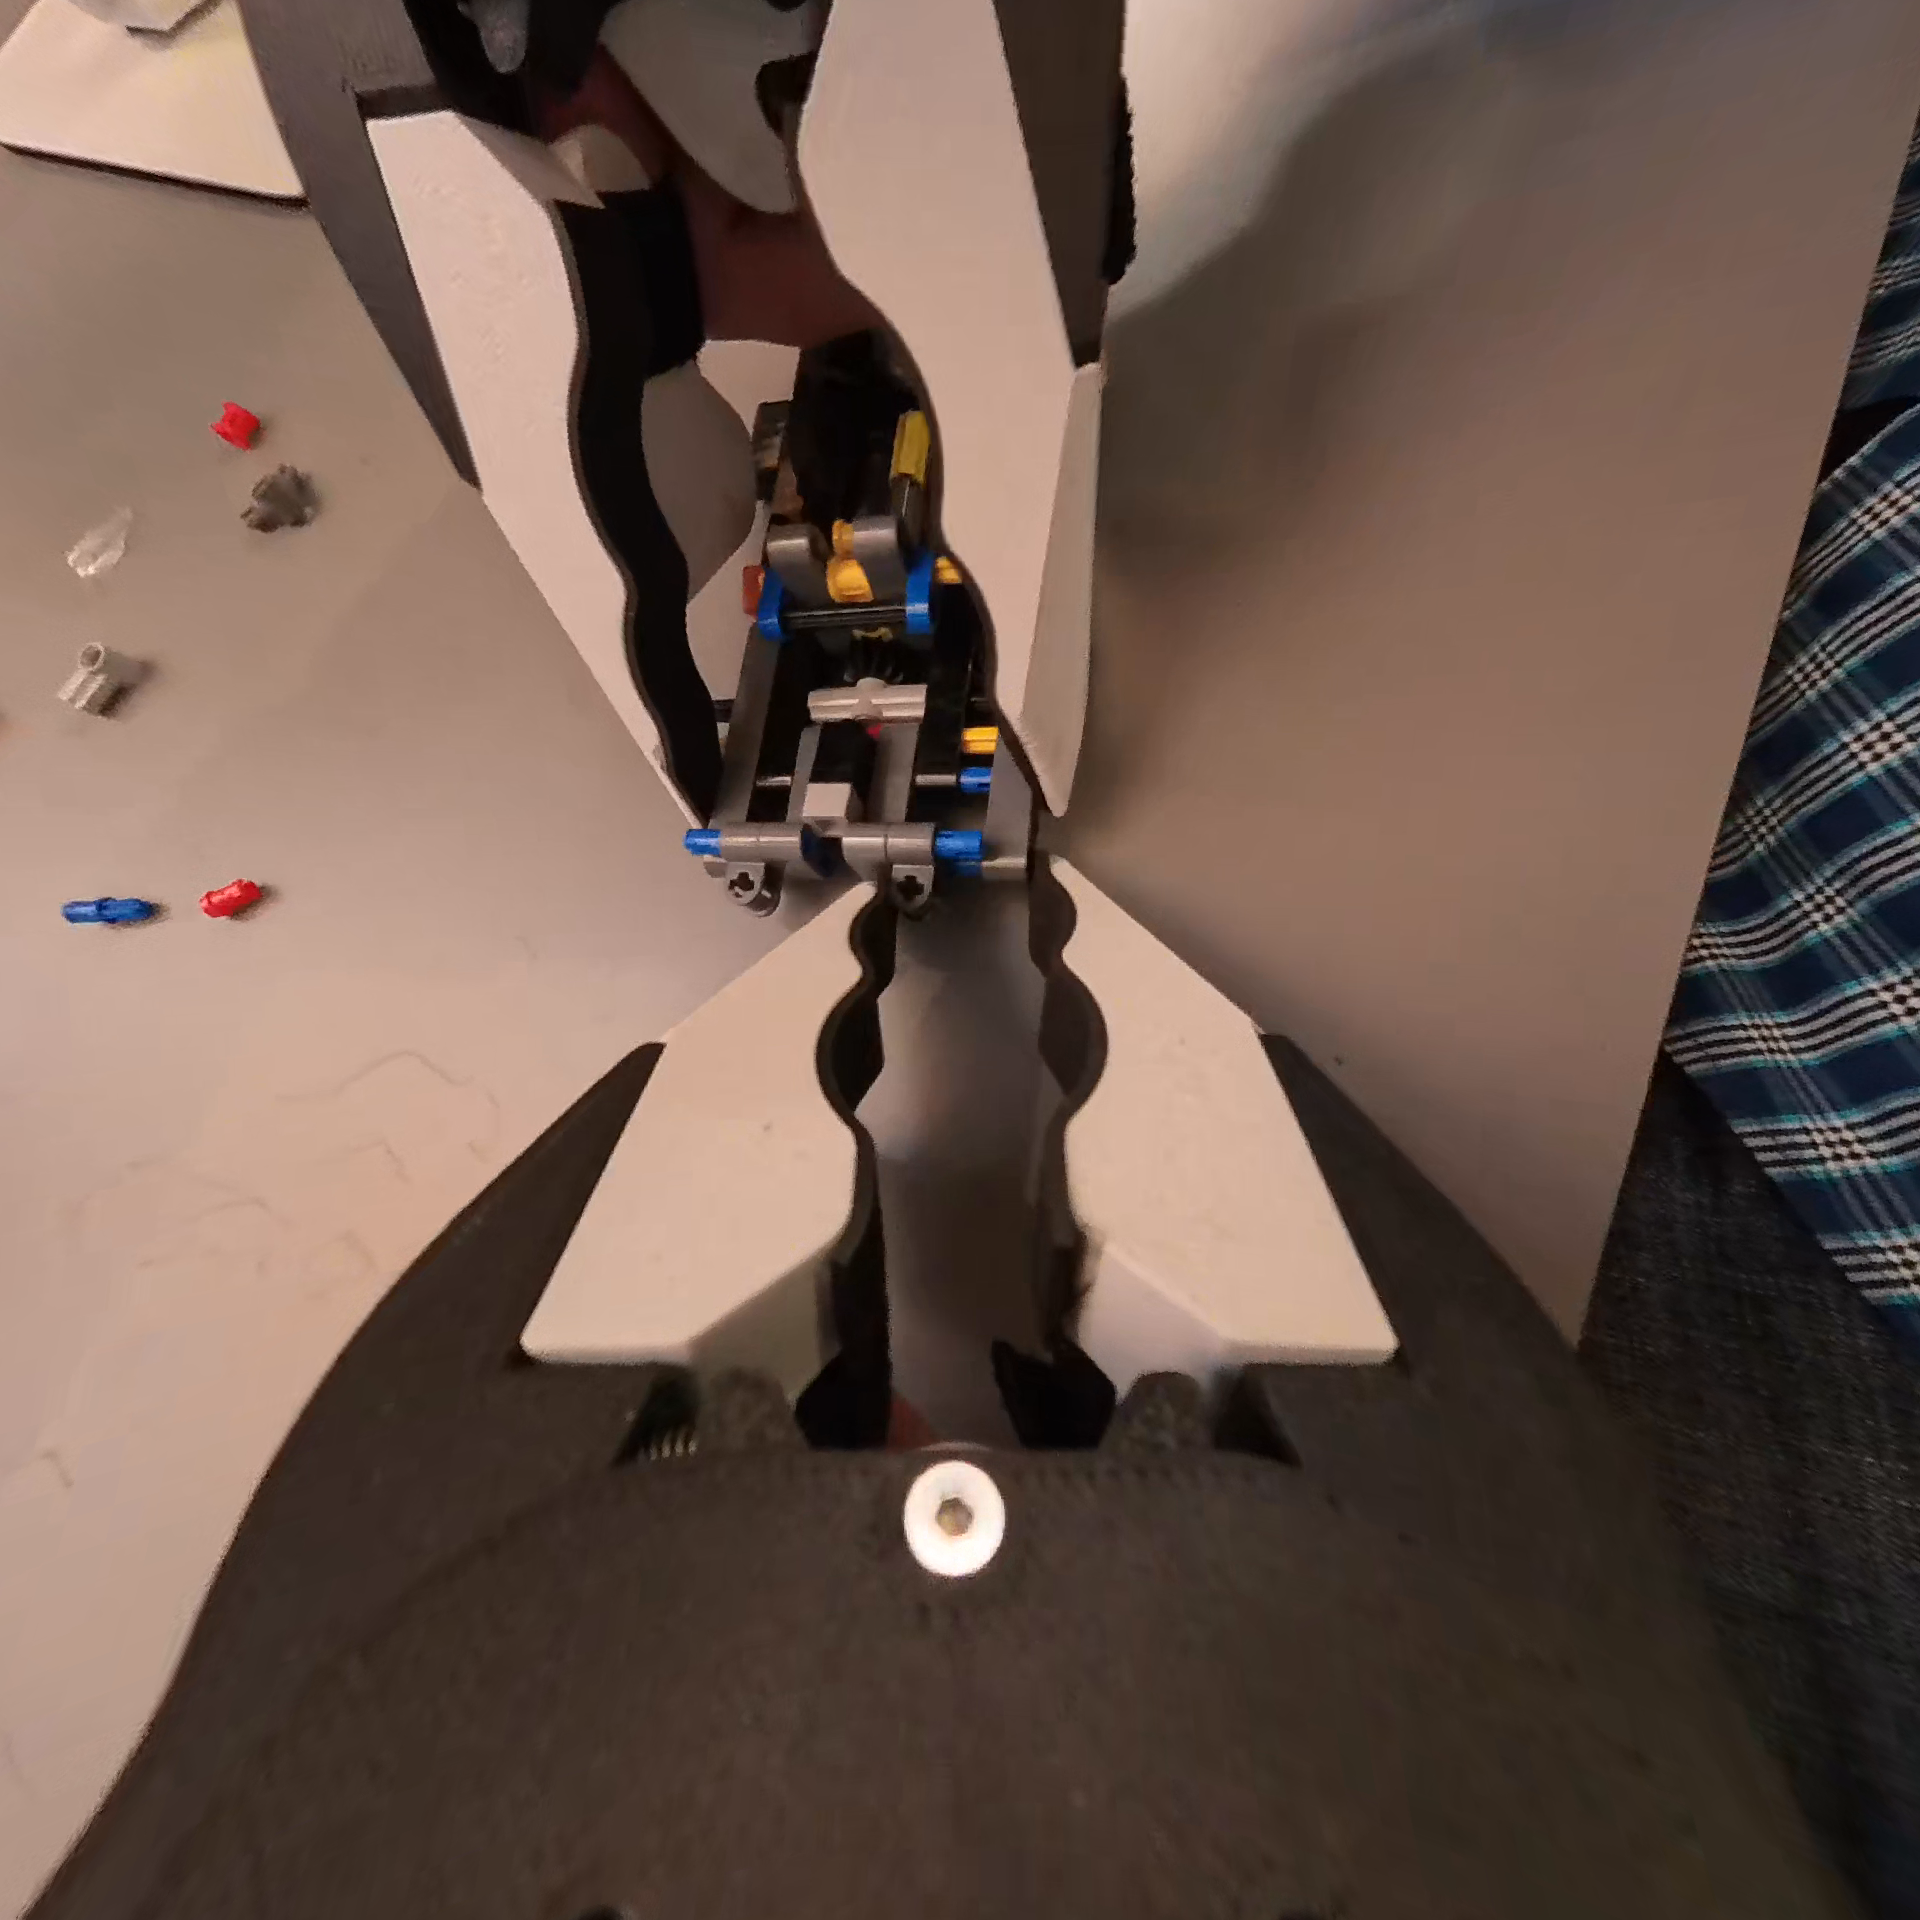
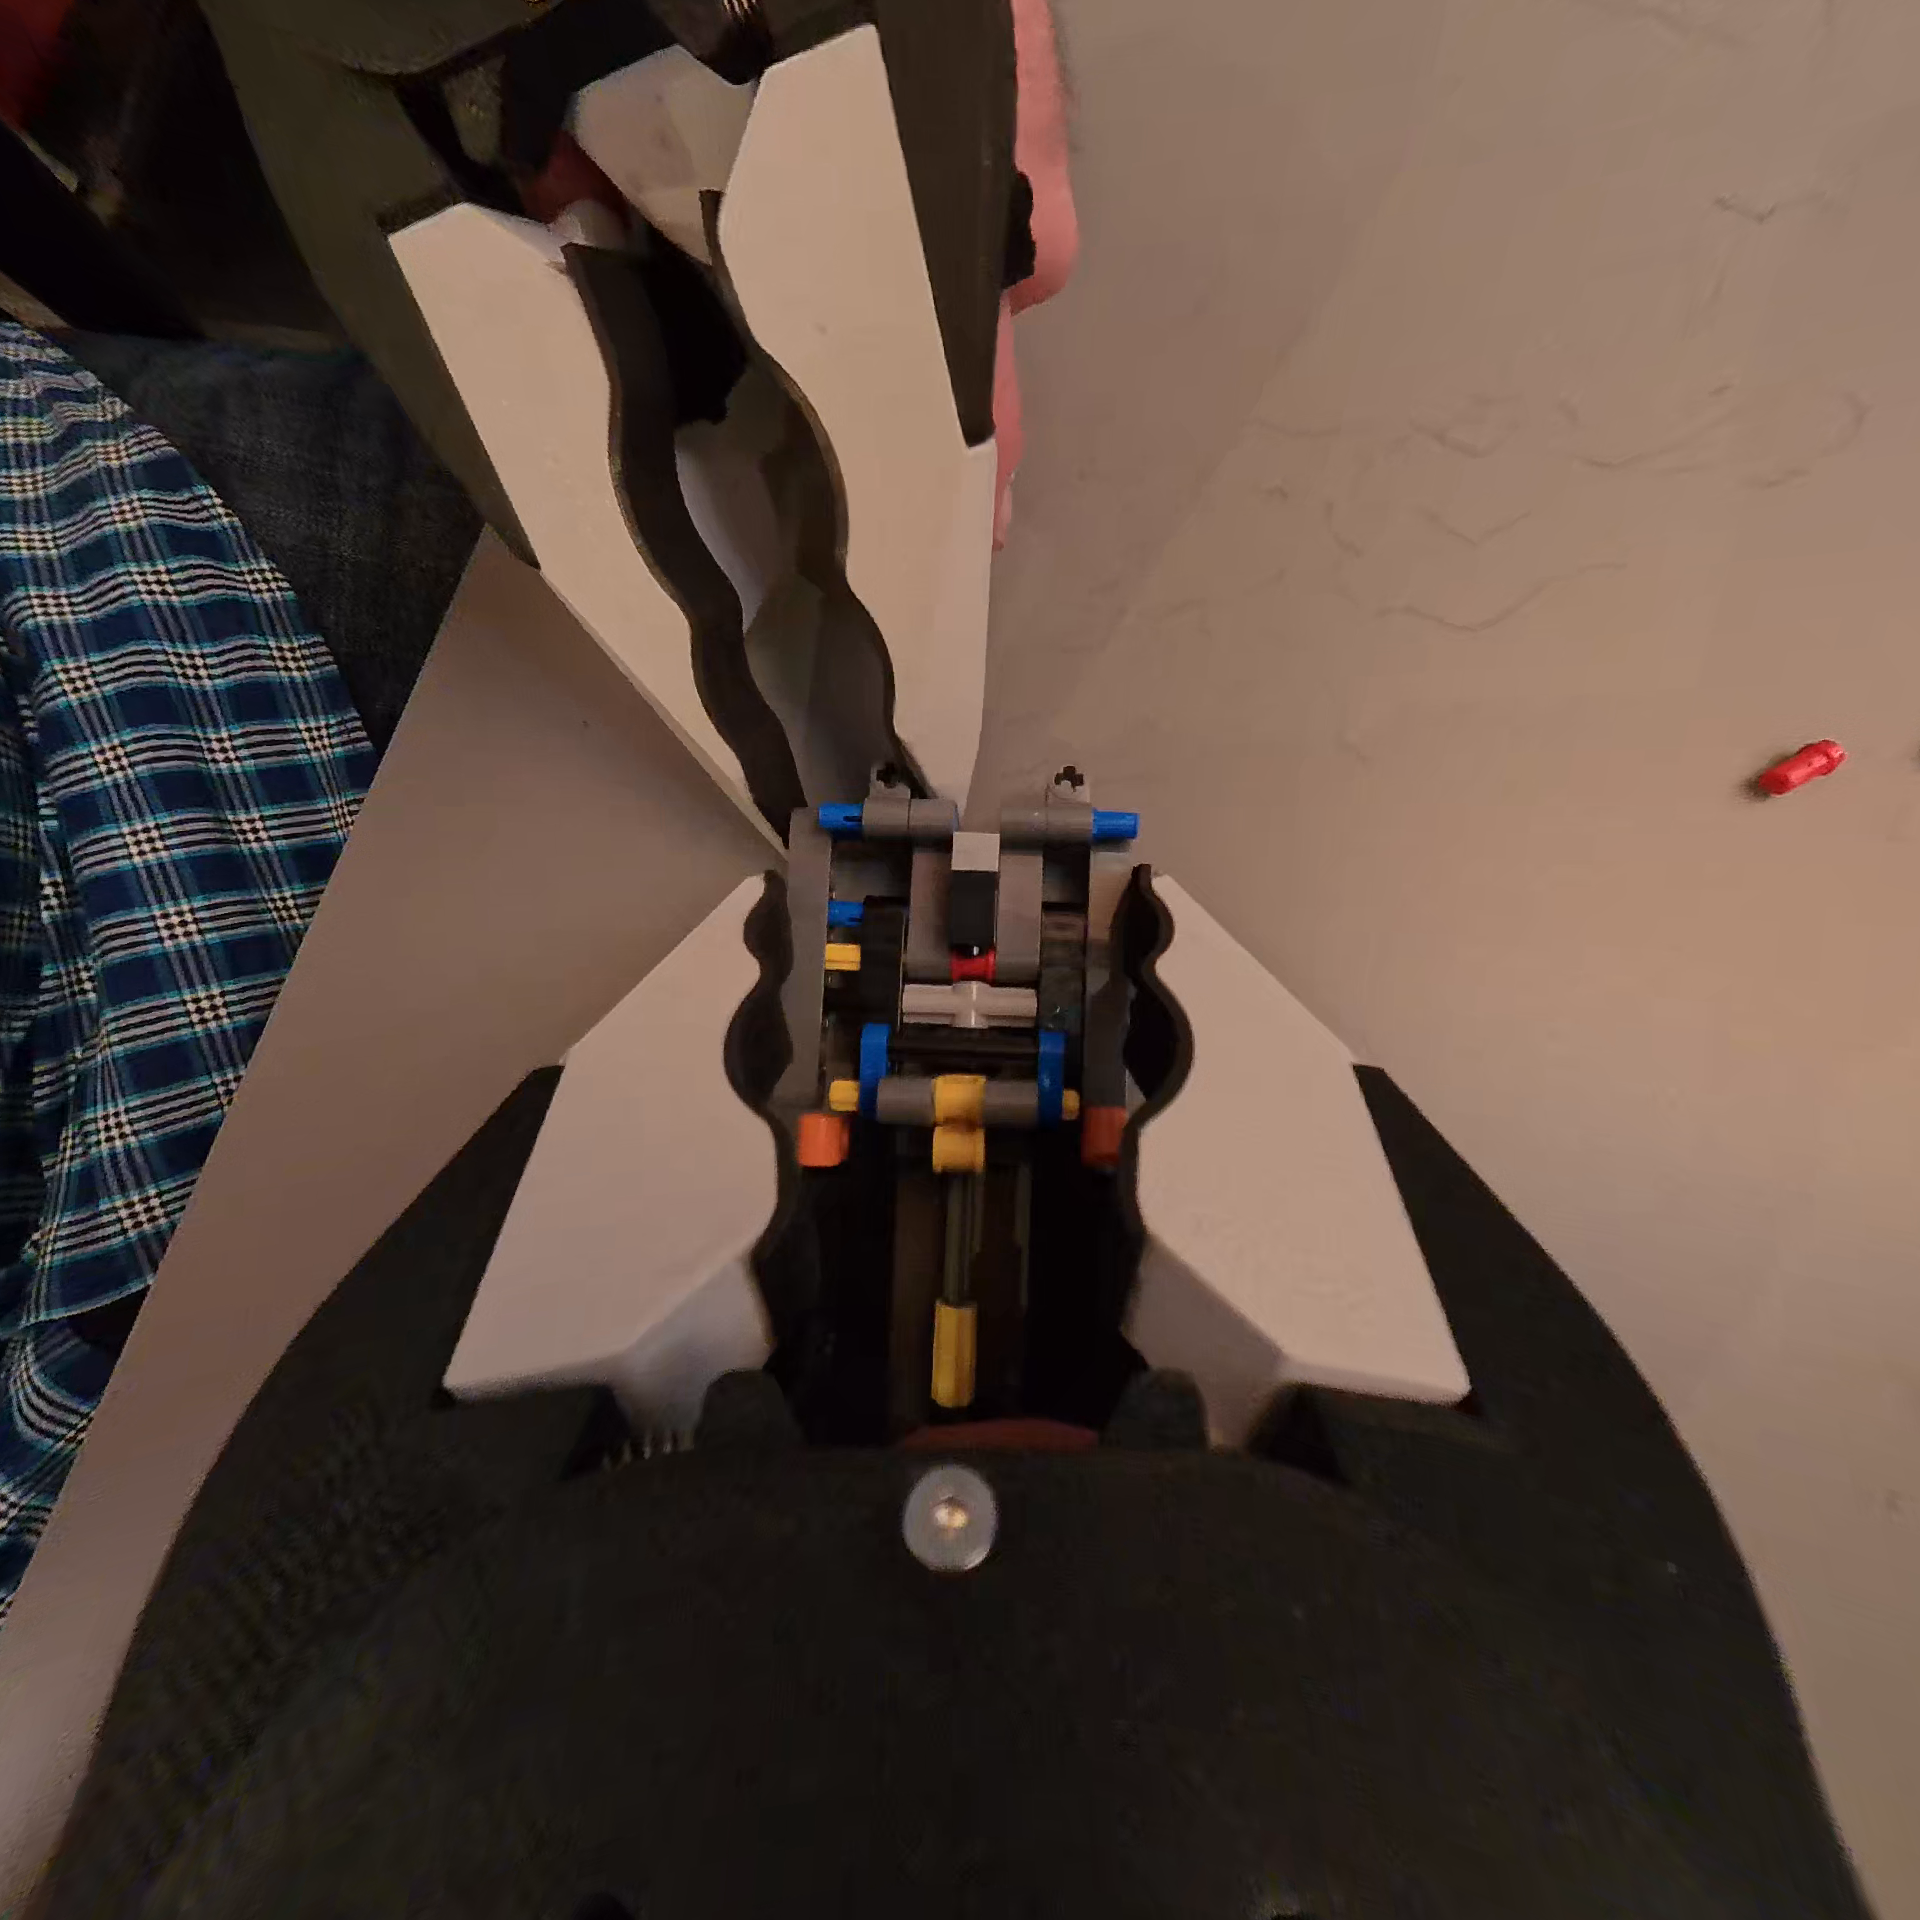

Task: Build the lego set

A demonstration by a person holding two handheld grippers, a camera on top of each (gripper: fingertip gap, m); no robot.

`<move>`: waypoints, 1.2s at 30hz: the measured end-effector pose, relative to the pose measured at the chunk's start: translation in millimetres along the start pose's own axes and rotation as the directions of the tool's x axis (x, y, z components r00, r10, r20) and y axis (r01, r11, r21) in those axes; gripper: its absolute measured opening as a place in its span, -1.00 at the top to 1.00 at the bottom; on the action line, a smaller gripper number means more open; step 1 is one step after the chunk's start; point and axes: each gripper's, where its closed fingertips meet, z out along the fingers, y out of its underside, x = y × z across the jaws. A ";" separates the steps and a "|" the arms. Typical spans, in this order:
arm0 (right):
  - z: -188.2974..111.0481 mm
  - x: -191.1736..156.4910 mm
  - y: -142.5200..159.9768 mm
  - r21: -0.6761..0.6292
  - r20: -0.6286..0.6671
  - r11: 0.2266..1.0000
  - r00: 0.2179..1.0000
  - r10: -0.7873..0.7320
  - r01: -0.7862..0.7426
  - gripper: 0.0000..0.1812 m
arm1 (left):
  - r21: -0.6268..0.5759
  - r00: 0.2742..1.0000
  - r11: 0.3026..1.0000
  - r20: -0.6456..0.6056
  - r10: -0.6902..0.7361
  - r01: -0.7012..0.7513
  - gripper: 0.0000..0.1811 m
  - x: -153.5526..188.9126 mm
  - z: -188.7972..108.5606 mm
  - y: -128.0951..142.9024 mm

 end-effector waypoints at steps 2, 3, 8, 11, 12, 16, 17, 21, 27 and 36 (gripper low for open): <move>0.0 0.3 0.2 -0.002 0.002 1.000 1.000 -0.002 0.002 0.30 | -0.002 1.000 1.000 -0.018 -0.001 0.001 0.74 0.3 0.4 0.1; 0.0 0.3 0.3 -0.001 0.003 1.000 1.000 -0.001 0.001 0.30 | -0.003 1.000 1.000 -0.027 -0.005 0.004 0.74 0.4 0.7 -0.1; -1.2 2.0 1.2 0.001 0.014 1.000 1.000 0.016 -0.016 0.38 | -0.004 0.999 1.000 -0.032 0.005 -0.005 0.83 -1.5 2.4 -1.1; -1.2 2.1 1.4 0.003 0.013 1.000 1.000 0.012 -0.012 0.38 | -0.005 1.000 1.000 -0.019 0.018 -0.018 0.83 -1.2 2.3 -1.1; -1.2 2.1 1.4 0.003 0.014 1.000 1.000 0.014 -0.014 0.38 | -0.003 1.000 1.000 -0.020 0.016 -0.017 0.83 -1.2 2.4 -1.1; -1.3 2.1 1.2 0.000 0.018 1.000 1.000 0.016 -0.016 0.38 | 0.001 1.000 1.000 -0.025 0.014 -0.014 0.82 -1.0 2.4 -1.2; -1.5 1.9 1.1 -0.003 0.020 1.000 1.000 0.021 -0.020 0.38 | 0.003 1.000 1.000 -0.023 0.012 -0.012 0.82 -0.9 2.1 -1.3; -1.1 0.3 1.3 -0.008 -0.003 1.000 1.000 -0.003 0.003 0.33 | -0.007 1.000 1.000 0.020 0.011 -0.011 0.51 -4.9 -4.5 1.5; -22.4 6.1 -1.4 -0.017 -0.076 1.000 0.997 -0.024 0.023 0.24 | -0.012 0.998 1.000 0.059 -0.005 0.006 0.23 -13.4 -8.8 2.9; -40.3 3.3 15.3 -0.045 -0.109 0.999 0.994 -0.030 0.025 0.22 | -0.026 1.000 1.000 0.022 0.012 -0.011 0.11 -20.6 3.0 -3.7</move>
